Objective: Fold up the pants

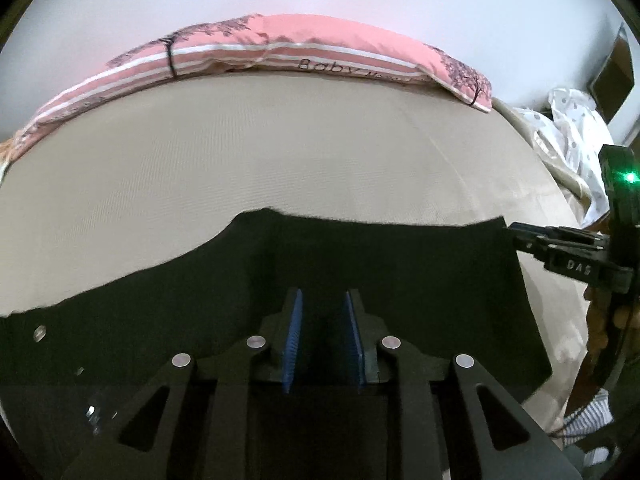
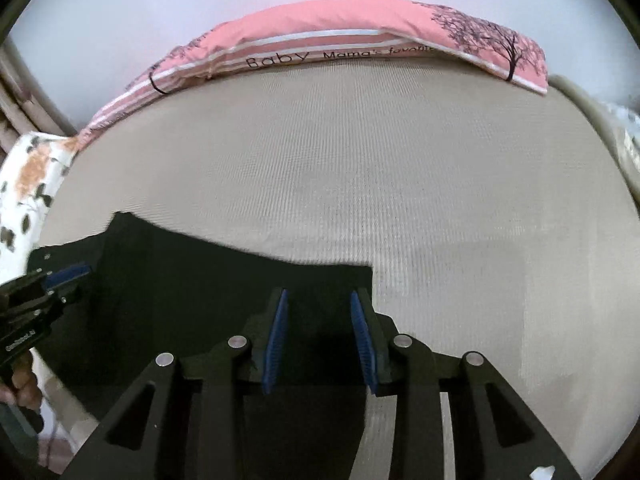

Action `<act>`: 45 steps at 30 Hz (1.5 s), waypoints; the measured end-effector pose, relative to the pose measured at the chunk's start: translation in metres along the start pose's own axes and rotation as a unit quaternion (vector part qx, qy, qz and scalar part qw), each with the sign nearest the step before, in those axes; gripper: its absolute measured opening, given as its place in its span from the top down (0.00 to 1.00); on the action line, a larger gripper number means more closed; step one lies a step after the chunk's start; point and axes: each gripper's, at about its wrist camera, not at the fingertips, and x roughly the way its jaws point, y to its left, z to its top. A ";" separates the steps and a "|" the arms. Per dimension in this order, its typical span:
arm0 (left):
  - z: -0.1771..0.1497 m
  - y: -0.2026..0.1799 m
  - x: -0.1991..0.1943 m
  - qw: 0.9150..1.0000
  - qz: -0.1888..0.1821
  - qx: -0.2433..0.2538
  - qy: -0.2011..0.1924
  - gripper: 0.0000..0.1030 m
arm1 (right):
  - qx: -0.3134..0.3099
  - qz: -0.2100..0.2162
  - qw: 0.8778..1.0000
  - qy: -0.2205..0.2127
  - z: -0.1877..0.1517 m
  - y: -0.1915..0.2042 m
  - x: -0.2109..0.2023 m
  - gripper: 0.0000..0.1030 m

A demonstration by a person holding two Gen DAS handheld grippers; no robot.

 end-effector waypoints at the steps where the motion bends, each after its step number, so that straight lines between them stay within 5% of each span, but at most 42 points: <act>1: 0.003 0.000 0.008 1.000 0.002 0.000 0.006 0.77 | -0.003 -0.007 1.000 0.003 0.001 -0.001 0.005 0.69; 4: 0.006 0.003 0.033 0.999 0.017 0.002 0.037 0.77 | -0.001 -0.019 1.000 0.013 -0.002 -0.004 0.017 0.62; 12: 0.004 -0.008 0.031 0.998 0.042 0.023 0.036 0.77 | 0.015 -0.003 1.000 0.007 -0.010 -0.006 0.003 0.60; 20: -0.039 -0.023 0.011 0.997 0.056 0.034 0.040 0.71 | -0.027 0.006 1.000 -0.010 -0.049 0.025 -0.038 0.54; 33: -0.094 -0.022 -0.031 0.997 0.067 0.016 0.038 0.63 | -0.026 0.030 0.998 0.041 -0.112 0.046 -0.034 0.50; 39: -0.115 0.022 -0.088 0.997 0.063 -0.044 0.006 0.56 | -0.038 0.046 0.997 0.051 -0.114 0.064 -0.031 0.47; 45: -0.129 0.095 -0.148 0.987 0.061 -0.147 -0.033 0.50 | -0.078 0.063 0.993 0.065 -0.111 0.103 -0.021 0.47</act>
